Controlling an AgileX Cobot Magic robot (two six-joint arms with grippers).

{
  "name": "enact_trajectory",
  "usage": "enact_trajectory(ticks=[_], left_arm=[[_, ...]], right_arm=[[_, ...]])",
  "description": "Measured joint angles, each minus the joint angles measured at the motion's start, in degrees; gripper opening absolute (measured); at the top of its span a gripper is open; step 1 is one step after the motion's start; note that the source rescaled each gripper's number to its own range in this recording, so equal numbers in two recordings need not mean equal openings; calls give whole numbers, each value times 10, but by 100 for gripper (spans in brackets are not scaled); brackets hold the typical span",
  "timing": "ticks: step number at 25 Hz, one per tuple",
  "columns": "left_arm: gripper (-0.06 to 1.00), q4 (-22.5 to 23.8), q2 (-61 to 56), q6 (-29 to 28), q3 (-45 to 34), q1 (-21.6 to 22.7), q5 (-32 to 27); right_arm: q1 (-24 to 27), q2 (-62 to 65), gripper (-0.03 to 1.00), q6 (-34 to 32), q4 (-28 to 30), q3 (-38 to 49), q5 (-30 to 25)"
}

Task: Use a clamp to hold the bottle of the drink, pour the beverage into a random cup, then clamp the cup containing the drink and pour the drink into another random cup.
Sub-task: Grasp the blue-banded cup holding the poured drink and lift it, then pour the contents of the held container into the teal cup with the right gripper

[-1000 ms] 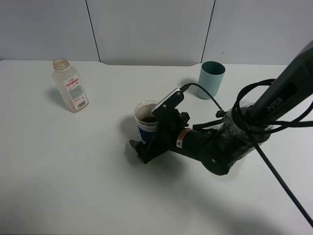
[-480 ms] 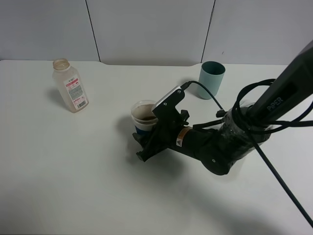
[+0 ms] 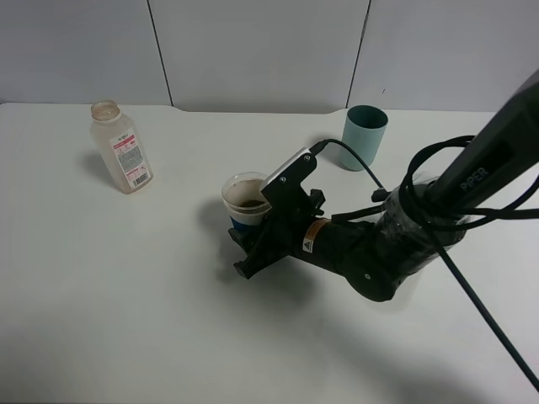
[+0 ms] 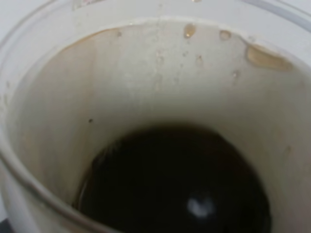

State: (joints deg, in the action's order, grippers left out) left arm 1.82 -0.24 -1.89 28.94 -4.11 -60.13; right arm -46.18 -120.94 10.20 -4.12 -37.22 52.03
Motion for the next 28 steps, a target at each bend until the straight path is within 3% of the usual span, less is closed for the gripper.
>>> enact_trajectory(ticks=[17, 23, 28], left_arm=[[100, 0, 0, 0, 0, 0, 0], [100, 0, 0, 0, 0, 0, 0], [100, 0, 0, 0, 0, 0, 0]], right_arm=[[0, 180, 3, 50, -25, 2, -137], [38, 246, 3, 24, -26, 3, -177], [106, 301, 3, -49, 15, 3, -222]])
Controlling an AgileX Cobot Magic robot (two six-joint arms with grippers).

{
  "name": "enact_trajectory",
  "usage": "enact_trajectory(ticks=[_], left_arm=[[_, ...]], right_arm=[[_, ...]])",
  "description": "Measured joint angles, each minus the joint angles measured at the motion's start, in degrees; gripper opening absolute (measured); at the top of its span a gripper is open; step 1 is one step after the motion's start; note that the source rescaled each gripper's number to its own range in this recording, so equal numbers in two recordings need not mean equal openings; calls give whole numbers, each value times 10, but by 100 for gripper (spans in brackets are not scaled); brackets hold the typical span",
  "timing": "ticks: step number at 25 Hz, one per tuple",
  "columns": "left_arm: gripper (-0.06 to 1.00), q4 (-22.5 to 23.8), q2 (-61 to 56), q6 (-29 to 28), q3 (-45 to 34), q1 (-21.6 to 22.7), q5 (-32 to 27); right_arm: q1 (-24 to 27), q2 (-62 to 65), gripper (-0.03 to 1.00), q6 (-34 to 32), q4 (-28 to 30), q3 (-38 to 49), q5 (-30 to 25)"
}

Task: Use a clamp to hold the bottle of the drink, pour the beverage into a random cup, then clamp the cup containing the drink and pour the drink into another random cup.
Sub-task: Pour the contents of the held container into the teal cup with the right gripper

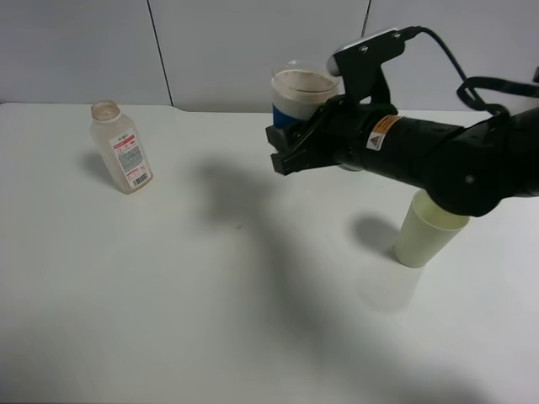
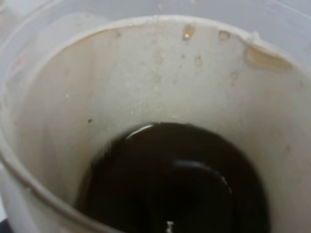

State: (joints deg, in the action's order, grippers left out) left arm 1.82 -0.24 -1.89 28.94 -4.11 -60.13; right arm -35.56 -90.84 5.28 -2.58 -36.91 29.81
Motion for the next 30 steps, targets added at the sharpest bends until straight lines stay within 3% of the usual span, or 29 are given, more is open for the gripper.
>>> enact_trajectory(ticks=[15, 24, 30], left_arm=[[100, 0, 0, 0, 0, 0, 0], [100, 0, 0, 0, 0, 0, 0], [100, 0, 0, 0, 0, 0, 0]], right_arm=[[181, 117, 3, -261, 336, -3, -117], [252, 131, 3, -486, 578, -69, -214], [316, 127, 3, -524, 612, -76, -222]])
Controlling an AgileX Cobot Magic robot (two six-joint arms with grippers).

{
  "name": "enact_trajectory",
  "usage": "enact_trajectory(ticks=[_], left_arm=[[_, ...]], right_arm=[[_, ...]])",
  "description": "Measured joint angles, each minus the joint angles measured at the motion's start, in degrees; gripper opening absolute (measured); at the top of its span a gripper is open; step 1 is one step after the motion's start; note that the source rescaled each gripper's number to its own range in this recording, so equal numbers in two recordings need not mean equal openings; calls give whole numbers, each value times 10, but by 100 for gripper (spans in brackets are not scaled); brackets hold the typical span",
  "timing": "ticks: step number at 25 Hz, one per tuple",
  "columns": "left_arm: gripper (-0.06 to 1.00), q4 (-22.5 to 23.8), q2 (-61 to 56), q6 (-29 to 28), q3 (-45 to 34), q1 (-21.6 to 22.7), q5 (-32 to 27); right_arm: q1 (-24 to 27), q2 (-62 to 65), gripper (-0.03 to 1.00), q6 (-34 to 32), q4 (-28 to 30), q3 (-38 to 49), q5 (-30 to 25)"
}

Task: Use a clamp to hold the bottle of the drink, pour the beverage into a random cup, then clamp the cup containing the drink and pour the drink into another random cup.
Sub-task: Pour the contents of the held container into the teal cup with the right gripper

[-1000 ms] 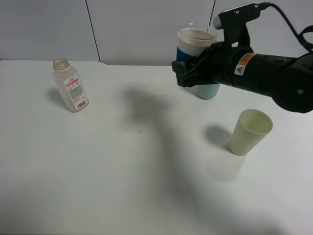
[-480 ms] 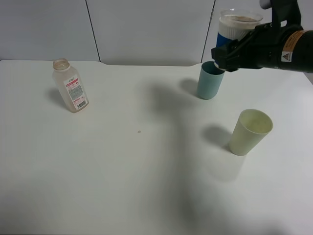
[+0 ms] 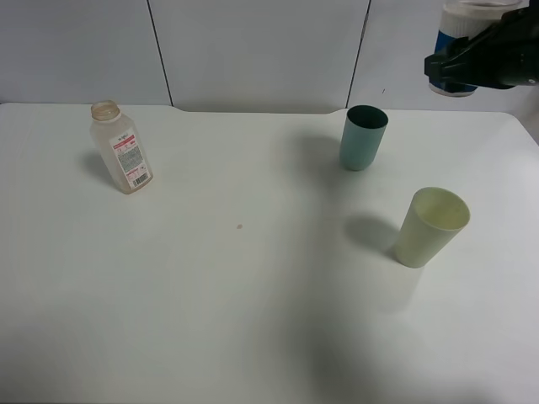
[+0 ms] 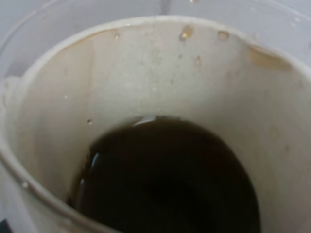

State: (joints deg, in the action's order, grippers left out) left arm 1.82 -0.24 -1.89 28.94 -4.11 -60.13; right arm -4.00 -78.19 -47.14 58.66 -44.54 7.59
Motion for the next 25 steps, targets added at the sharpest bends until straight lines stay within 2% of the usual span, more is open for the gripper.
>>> enact_trajectory(ticks=[4, 7, 10, 14, 15, 18, 25], left_arm=[[100, 0, 0, 0, 0, 0, 0], [100, 0, 0, 0, 0, 0, 0], [100, 0, 0, 0, 0, 0, 0], [100, 0, 0, 0, 0, 0, 0], [100, 0, 0, 0, 0, 0, 0], [100, 0, 0, 0, 0, 0, 0], [100, 0, 0, 0, 0, 0, 0]], right_arm=[[20, -16, 3, -3, 4, -4, -13], [18, -38, 3, -38, 53, -22, -33], [7, -62, 3, -134, 165, -46, -71], [-24, -103, 3, -315, 351, -75, -119], [-32, -113, 3, -347, 372, -83, -130], [-60, -143, 3, -385, 399, -100, -157], [-89, -185, 3, -368, 404, -115, -191]])
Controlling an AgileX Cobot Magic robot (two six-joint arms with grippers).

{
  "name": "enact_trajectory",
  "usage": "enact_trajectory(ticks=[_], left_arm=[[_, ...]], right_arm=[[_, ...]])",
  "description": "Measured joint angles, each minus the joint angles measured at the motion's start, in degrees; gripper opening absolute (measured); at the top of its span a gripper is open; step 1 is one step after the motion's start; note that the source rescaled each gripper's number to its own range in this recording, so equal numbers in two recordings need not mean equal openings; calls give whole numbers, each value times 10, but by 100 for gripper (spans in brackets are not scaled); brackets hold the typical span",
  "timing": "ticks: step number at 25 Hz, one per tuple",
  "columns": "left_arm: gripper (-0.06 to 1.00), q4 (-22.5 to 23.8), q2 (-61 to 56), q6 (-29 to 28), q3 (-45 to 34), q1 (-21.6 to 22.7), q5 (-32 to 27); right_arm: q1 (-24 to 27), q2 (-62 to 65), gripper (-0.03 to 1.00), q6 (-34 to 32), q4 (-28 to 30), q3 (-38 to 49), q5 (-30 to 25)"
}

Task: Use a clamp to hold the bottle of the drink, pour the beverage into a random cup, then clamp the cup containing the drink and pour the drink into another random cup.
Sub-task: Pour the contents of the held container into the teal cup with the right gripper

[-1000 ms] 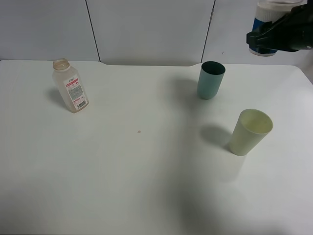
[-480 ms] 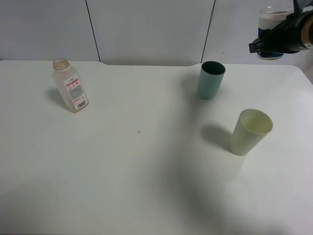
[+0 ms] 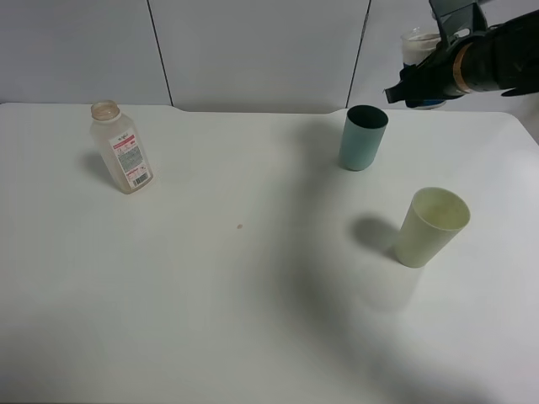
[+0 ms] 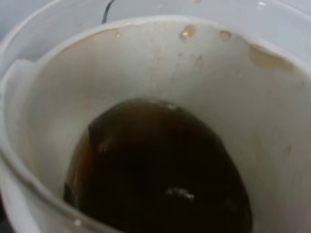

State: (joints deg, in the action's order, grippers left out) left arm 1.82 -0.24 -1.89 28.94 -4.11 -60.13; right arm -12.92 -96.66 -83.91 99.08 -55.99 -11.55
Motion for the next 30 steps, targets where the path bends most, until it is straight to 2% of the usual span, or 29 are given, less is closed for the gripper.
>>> enact_trajectory(ticks=[16, 24, 30], left_arm=[[100, 0, 0, 0, 0, 0, 0], [100, 0, 0, 0, 0, 0, 0], [100, 0, 0, 0, 0, 0, 0]], right_arm=[[-45, -34, 3, 133, 0, -33, -78], [-54, -34, 3, 244, -1, -33, -118], [-54, -48, 3, 258, -1, -35, -143]])
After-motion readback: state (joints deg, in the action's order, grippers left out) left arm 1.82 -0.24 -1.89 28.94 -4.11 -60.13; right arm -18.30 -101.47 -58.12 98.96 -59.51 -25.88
